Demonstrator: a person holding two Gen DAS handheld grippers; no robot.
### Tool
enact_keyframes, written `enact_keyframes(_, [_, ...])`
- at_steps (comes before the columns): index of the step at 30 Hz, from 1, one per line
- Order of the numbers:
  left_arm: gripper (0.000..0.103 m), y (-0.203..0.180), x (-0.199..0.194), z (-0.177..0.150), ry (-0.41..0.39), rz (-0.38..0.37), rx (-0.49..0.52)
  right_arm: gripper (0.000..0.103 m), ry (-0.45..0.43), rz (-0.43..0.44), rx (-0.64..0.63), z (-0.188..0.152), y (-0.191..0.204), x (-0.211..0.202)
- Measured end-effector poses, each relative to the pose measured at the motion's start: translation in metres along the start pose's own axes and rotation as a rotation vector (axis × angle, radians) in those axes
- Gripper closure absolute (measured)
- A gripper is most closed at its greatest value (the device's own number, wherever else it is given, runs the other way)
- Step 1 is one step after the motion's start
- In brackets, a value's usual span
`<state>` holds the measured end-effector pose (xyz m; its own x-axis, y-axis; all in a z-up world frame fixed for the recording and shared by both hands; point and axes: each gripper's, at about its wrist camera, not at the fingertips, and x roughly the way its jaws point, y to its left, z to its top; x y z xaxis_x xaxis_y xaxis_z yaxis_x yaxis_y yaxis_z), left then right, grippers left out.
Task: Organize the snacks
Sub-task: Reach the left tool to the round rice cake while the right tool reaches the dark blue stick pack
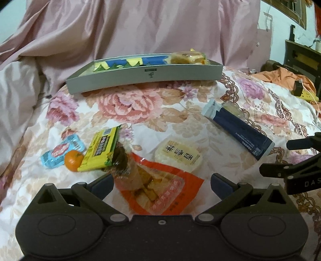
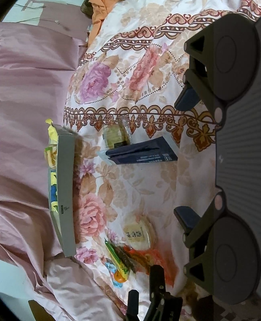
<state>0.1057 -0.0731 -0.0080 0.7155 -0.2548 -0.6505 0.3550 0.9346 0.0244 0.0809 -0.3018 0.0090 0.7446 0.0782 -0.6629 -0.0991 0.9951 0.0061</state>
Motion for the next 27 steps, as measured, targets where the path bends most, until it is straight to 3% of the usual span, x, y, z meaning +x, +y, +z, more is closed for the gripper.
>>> enact_keyframes(13, [0.001,-0.004,0.039,0.031,0.025,-0.073,0.14,0.0,-0.062,0.013,-0.071,0.017,-0.007,0.023])
enact_keyframes(22, [0.001,-0.013,0.076,0.045,0.111,-0.151,0.329,0.0,-0.049,0.073,-0.028,0.019,-0.015,0.041])
enact_keyframes(27, [0.001,-0.013,0.089,0.045,0.168,-0.176,0.366,0.0,-0.058,0.088,-0.013,0.02,-0.018,0.049])
